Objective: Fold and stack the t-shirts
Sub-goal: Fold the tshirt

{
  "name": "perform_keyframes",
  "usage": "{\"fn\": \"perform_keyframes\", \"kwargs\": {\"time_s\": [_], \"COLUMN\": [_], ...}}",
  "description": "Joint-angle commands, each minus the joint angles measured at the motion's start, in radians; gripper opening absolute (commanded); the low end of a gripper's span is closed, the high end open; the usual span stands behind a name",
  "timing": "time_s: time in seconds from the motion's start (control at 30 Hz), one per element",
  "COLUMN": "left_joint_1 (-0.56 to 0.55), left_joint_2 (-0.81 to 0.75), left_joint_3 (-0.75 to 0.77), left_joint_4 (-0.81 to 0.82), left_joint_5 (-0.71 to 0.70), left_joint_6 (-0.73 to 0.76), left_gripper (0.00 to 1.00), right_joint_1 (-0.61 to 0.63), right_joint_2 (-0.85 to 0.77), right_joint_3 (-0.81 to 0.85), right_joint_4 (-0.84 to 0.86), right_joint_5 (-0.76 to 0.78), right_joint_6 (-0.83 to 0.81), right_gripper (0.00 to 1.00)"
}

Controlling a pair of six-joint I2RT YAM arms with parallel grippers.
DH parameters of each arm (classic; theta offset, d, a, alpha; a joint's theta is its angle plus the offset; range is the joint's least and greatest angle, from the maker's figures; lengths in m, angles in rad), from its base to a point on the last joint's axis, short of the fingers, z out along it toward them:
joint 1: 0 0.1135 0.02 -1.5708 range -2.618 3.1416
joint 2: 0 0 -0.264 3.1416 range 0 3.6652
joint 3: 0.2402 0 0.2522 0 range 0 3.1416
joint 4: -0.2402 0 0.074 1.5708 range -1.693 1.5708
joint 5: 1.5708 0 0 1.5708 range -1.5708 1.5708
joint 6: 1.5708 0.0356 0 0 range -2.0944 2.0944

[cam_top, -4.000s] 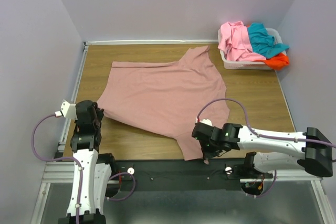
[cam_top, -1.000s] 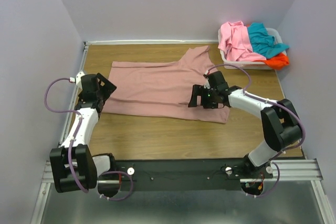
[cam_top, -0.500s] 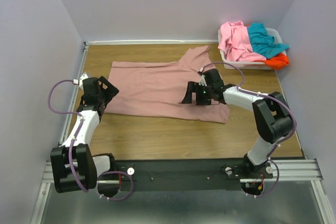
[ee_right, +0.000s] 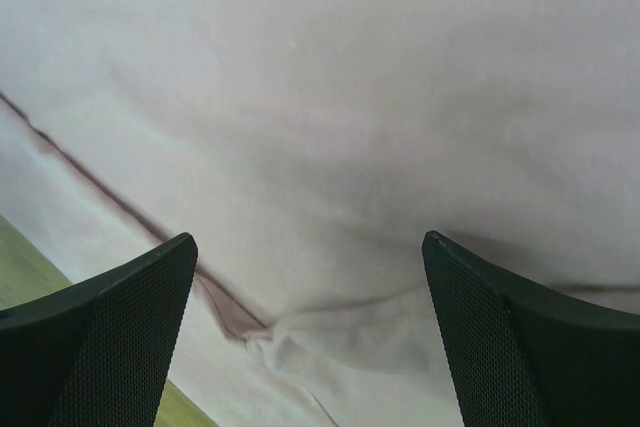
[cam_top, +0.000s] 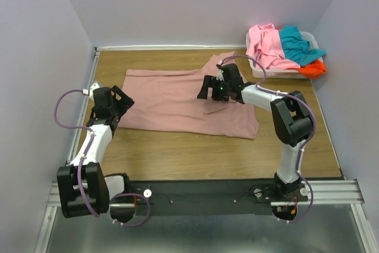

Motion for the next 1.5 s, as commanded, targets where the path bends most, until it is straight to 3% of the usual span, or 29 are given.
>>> {"fn": "perform_keyframes", "kwargs": {"time_s": [0.0, 0.13, 0.37, 0.53, 0.8, 0.93, 1.03, 1.17, 1.47], "left_joint_1": [-0.01, -0.016, -0.034, -0.039, -0.043, -0.043, -0.045, -0.045, -0.046], "left_joint_2": [-0.025, -0.041, -0.026, -0.004, 0.005, 0.01, 0.014, 0.022, 0.034], "left_joint_3": [-0.014, -0.017, -0.021, -0.016, -0.021, -0.021, -0.021, -0.017, -0.016], "left_joint_4": [0.013, 0.012, 0.02, 0.024, 0.029, 0.03, 0.03, 0.029, 0.03], "left_joint_5": [0.017, 0.017, 0.044, 0.057, 0.055, 0.054, 0.052, 0.052, 0.054], "left_joint_6": [0.014, 0.011, 0.011, 0.022, 0.027, 0.027, 0.027, 0.027, 0.027], "left_gripper": [0.98, 0.99, 0.99, 0.99, 0.99, 0.98, 0.98, 0.98, 0.98], "right_joint_1": [0.007, 0.007, 0.013, 0.015, 0.015, 0.016, 0.016, 0.015, 0.015], "right_joint_2": [0.029, -0.029, -0.184, -0.121, -0.011, 0.015, 0.022, 0.009, 0.003], "right_joint_3": [0.107, 0.103, -0.095, -0.037, 0.046, 0.055, 0.058, 0.046, 0.072], "right_joint_4": [0.03, 0.029, -0.023, -0.184, -0.246, -0.257, -0.261, -0.264, -0.264], "right_joint_5": [0.049, 0.05, 0.076, 0.147, 0.176, 0.179, 0.185, 0.144, 0.161], "right_joint_6": [-0.017, -0.046, -0.098, -0.23, -0.316, -0.334, -0.331, -0.322, -0.33], "right_gripper": [1.0, 1.0, 0.97, 0.93, 0.82, 0.81, 0.63, 0.31, 0.04]}}
